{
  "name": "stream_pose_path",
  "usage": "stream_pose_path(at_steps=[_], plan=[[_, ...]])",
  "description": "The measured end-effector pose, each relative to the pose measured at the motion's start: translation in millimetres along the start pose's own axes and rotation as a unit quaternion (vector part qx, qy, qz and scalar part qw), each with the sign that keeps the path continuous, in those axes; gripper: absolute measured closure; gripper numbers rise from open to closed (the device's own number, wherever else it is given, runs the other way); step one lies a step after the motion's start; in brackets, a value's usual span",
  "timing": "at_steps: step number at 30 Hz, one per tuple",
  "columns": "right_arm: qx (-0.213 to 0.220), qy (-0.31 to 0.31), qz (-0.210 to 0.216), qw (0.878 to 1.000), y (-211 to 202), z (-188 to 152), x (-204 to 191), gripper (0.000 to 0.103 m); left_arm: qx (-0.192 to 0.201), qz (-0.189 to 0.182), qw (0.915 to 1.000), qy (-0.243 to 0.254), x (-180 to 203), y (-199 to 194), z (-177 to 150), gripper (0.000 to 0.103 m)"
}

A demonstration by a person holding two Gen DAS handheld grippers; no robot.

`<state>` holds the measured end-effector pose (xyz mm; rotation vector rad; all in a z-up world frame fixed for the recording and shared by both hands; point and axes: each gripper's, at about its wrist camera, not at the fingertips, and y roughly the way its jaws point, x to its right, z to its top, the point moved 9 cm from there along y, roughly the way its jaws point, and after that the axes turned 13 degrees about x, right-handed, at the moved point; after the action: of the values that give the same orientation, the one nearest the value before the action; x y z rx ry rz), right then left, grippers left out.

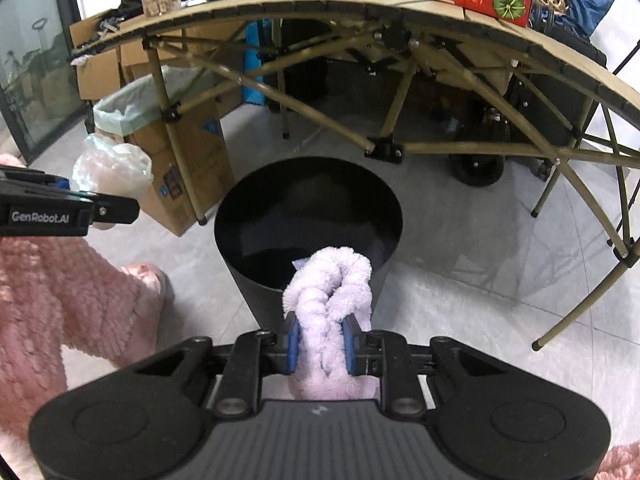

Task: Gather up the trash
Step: 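Carry the headband and plastic bag down off the table over the black bin, then open the right gripper to drop the lilac headband into the bin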

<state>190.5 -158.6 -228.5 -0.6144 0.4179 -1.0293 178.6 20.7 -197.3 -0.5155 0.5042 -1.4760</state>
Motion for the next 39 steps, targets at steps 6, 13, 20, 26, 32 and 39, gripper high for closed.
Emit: stream_pose_path(at_steps=[6, 13, 20, 26, 32, 39], plan=[[-0.014, -0.010, -0.005, 1.000, 14, 0, -3, 0.082, -0.012, 0.003, 0.9999, -0.005, -9, 7, -6, 0.065], [-0.021, -0.017, -0.001, 1.000, 28, 4, -10, 0.082, -0.023, 0.003, 0.9997, -0.003, -11, 13, -10, 0.065], [-0.013, -0.027, -0.001, 1.000, 46, 18, -15, 0.082, -0.032, 0.014, 0.9994, -0.007, -17, 22, -10, 0.065], [0.001, -0.019, 0.000, 1.000, 64, 39, -16, 0.082, -0.039, 0.029, 0.9986, -0.019, -28, 31, -6, 0.065], [0.007, -0.026, 0.003, 1.000, 85, 54, -21, 0.082, -0.047, 0.041, 0.9976, -0.032, -37, 39, -3, 0.065], [0.008, -0.033, 0.004, 0.999, 106, 67, -26, 0.082, -0.053, 0.050, 0.9964, -0.044, -43, 51, 5, 0.065]])
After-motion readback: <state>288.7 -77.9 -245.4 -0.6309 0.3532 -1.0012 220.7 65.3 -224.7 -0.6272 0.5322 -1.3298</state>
